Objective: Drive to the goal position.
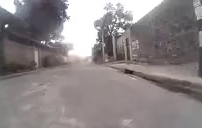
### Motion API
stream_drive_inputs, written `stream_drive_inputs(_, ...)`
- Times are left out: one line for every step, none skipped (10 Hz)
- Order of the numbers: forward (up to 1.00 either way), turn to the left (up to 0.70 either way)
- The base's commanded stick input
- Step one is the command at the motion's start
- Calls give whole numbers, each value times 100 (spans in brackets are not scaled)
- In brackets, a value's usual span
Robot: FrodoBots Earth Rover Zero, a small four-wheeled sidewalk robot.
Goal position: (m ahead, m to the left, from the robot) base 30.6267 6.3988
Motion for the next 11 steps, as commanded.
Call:
stream_drive_inputs(100, 0)
stream_drive_inputs(100, 0)
stream_drive_inputs(100, 0)
stream_drive_inputs(100, 0)
stream_drive_inputs(100, 0)
stream_drive_inputs(100, 0)
stream_drive_inputs(100, 0)
stream_drive_inputs(100, 0)
stream_drive_inputs(100, 0)
stream_drive_inputs(100, 0)
stream_drive_inputs(100, -1)
